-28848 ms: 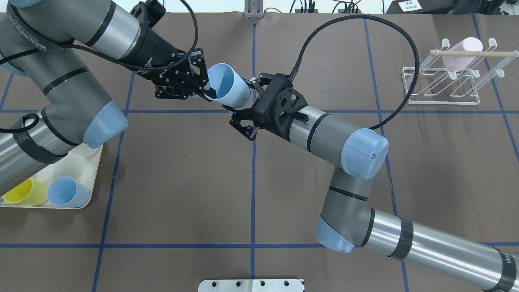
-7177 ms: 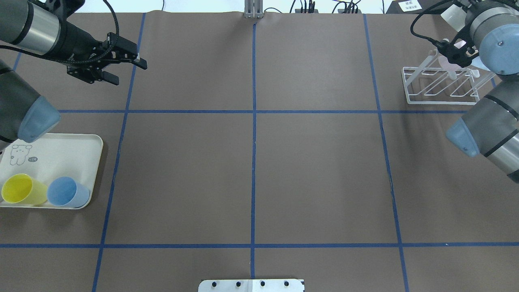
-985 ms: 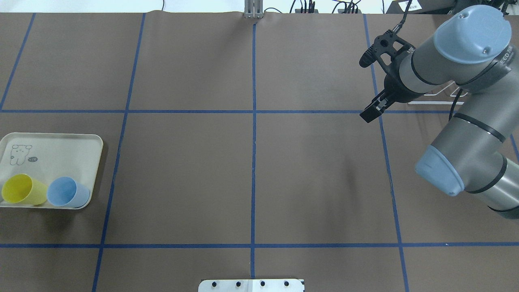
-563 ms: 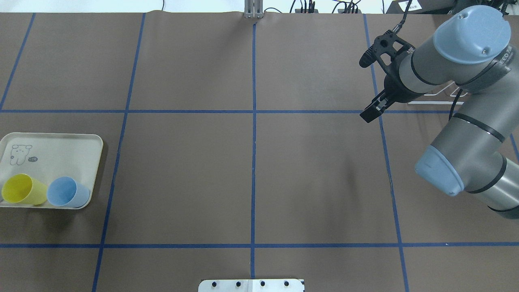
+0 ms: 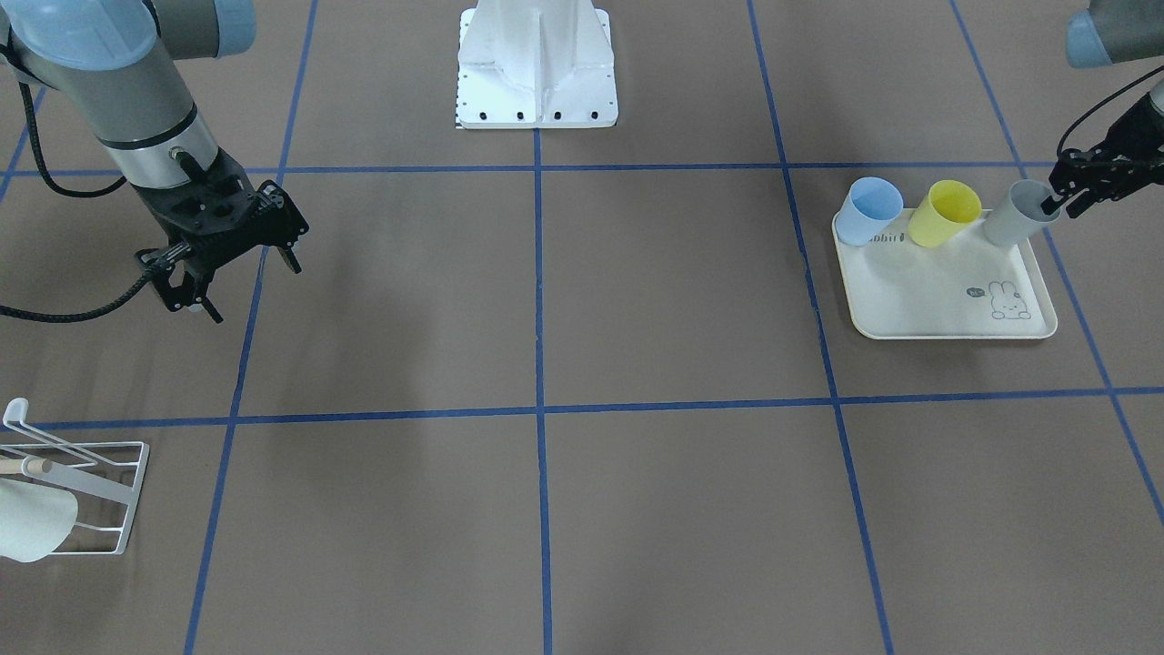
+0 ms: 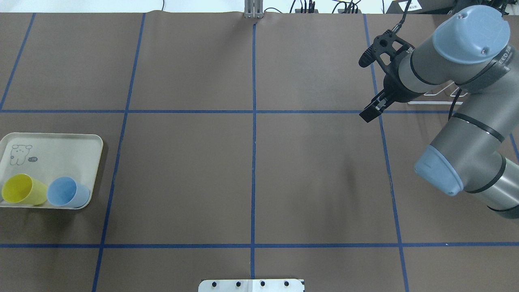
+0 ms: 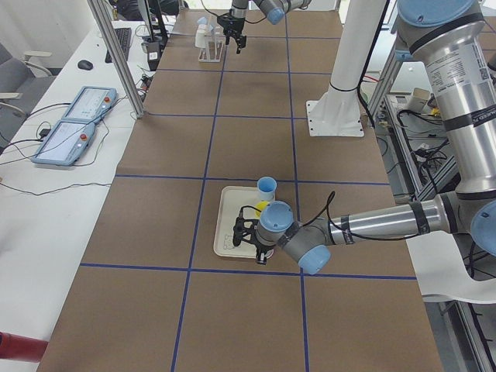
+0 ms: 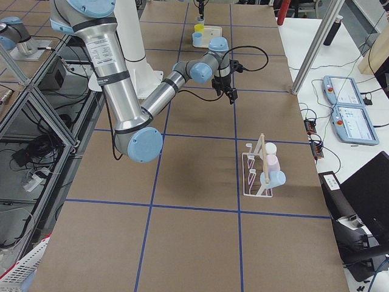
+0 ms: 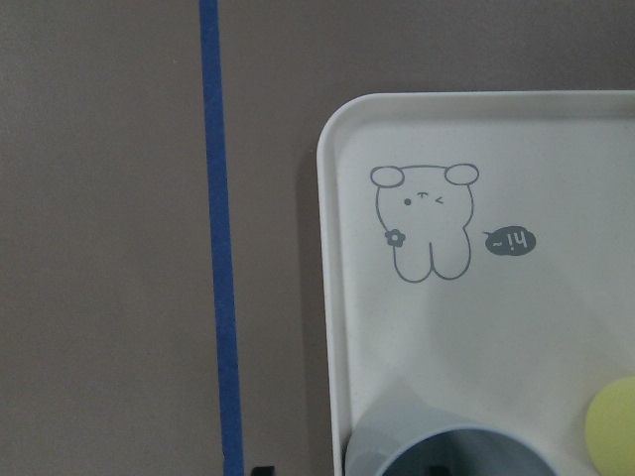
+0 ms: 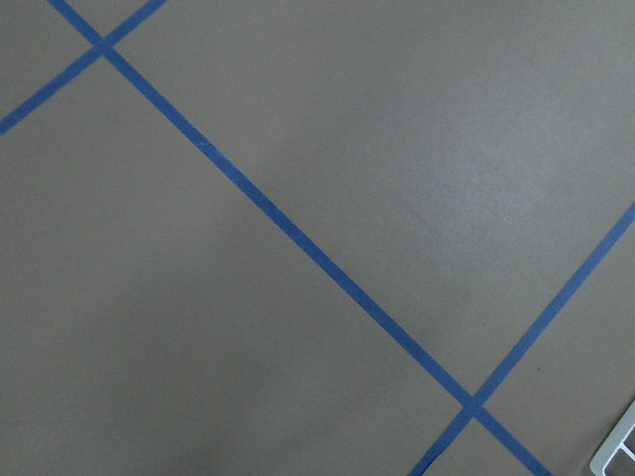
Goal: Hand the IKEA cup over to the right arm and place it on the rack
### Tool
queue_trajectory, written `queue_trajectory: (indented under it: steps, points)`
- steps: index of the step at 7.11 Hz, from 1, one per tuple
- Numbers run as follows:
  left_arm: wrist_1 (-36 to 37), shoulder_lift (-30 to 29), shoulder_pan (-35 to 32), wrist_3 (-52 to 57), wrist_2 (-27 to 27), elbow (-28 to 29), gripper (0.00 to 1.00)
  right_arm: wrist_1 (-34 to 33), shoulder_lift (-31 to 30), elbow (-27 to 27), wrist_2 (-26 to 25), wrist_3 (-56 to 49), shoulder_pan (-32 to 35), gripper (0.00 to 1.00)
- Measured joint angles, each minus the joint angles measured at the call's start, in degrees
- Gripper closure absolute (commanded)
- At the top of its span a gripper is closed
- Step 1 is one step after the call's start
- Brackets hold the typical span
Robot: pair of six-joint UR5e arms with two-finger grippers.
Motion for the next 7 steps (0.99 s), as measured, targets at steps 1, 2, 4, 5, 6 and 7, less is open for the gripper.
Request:
queue_trajectory:
  steps: [1, 2, 4, 5, 6, 7]
  points:
    - [0.0, 0.0, 0.2, 0.0, -0.2, 0.0, 0.88, 0.1, 0.0, 0.0, 0.0, 0.0, 0.0, 0.00]
    - [0.0, -0.2, 0.5, 0.0, -0.2, 0.0, 1.00, 0.2, 0.0, 0.0, 0.0, 0.0, 0.0, 0.00]
    - [0.2, -0.6, 0.8, 0.0, -0.1, 0.1, 1.00, 0.4, 0.0, 0.0, 0.0, 0.0, 0.0, 0.00]
    - [0.2, -0.8, 0.8, 0.1, 0.0, 0.0, 1.00, 0.5, 0.1, 0.0, 0.0, 0.0, -0.1, 0.00]
    - [0.3, -1.1, 0.8, 0.1, -0.2, -0.2, 1.00, 0.7, 0.3, 0.0, 0.0, 0.0, -0.1, 0.00]
    - [0.5, -1.4, 0.6, 0.2, -0.7, -0.4, 1.00, 0.7, 0.7, 0.0, 0.0, 0.0, -0.1, 0.00]
